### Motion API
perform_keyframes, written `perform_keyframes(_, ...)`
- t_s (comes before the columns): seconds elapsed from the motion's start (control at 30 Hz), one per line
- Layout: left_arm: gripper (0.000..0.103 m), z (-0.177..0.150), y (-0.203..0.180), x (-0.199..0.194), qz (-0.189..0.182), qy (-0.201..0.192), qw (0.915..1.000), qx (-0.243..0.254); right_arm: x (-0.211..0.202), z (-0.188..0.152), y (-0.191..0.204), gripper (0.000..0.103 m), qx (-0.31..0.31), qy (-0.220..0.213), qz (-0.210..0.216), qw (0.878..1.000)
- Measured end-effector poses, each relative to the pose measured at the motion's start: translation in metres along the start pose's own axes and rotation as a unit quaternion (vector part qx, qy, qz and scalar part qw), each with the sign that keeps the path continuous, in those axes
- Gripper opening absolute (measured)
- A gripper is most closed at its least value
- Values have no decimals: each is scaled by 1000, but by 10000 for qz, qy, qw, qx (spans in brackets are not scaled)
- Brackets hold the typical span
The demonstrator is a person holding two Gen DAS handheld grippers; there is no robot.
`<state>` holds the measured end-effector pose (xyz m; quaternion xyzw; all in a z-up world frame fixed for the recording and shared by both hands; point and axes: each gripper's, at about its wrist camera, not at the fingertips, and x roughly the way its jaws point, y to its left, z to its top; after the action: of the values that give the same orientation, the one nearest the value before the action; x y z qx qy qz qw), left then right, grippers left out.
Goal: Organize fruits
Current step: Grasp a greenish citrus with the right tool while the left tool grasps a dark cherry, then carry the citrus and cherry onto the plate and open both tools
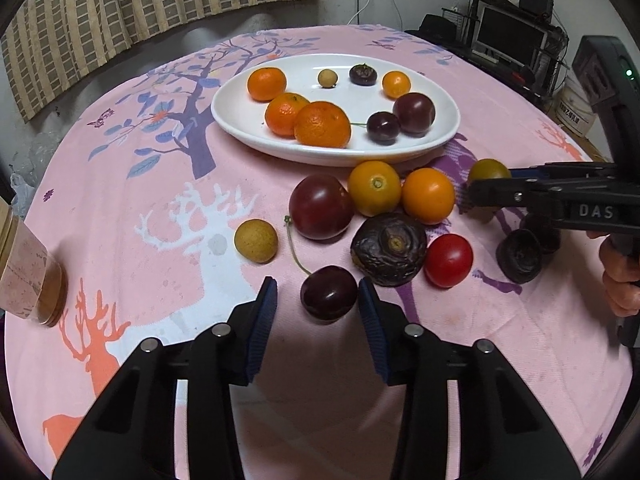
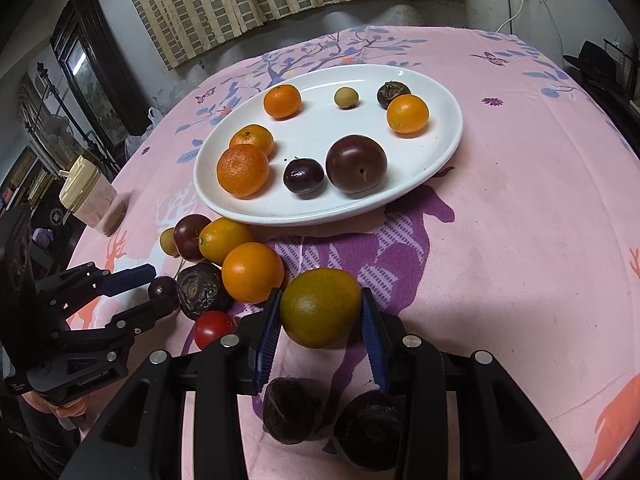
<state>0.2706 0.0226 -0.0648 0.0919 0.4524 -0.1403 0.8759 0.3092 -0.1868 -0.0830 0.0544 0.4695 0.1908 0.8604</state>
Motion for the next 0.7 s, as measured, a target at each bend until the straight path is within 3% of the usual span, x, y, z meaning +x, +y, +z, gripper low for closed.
perform_keyframes(0.1,29,0,-2,4,-38,48,10000,36,-1,0,0,40,-19,-11,-27,10000)
perform_keyframes(0.4,29,-8,1,-4,-76,-74,9999,-52,1,-1,2,39,-127,-22,-59,9999)
perform_keyframes(0.57,29,-13,12,-30,-460,-539,9969,-350,-13,0,13,39,-345,-314,521,9976)
perform_keyframes(0.7,29,21,19,-44,-684,-1033,9901,-663,-27,16,14,39,-289,-844,615,9941)
